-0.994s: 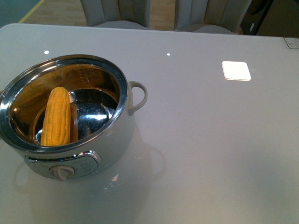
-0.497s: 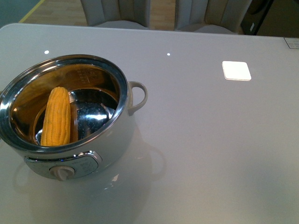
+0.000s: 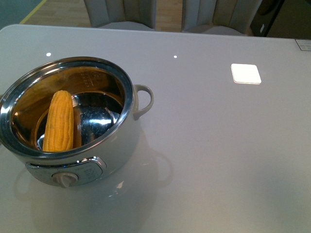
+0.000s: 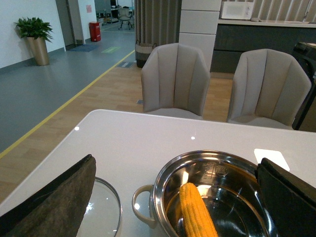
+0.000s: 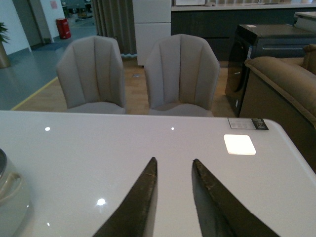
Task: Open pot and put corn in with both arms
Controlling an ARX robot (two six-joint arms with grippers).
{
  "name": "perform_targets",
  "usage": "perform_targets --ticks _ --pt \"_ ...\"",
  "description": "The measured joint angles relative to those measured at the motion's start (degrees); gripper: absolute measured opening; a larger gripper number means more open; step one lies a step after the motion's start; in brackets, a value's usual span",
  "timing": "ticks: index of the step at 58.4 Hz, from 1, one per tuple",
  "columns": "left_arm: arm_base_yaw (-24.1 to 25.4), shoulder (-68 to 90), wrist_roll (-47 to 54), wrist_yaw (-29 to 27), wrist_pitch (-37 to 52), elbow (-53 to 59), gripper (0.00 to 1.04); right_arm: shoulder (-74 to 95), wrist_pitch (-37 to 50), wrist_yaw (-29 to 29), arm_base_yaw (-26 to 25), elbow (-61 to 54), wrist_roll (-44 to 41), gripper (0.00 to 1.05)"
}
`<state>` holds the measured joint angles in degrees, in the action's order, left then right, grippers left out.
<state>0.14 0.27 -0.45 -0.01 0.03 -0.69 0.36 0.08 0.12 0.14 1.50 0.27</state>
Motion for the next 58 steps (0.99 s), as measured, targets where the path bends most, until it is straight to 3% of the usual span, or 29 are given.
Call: perform_targets --ticks 25,58 --pt "0.0 0.0 0.0 0.0 0.0 0.0 0.98 0.0 0.0 0.0 0.0 0.02 0.02 0.97" --pt "0.0 0.0 0.0 0.0 0.0 0.0 0.98 0.0 0.0 0.0 0.0 0.0 0.0 0.96"
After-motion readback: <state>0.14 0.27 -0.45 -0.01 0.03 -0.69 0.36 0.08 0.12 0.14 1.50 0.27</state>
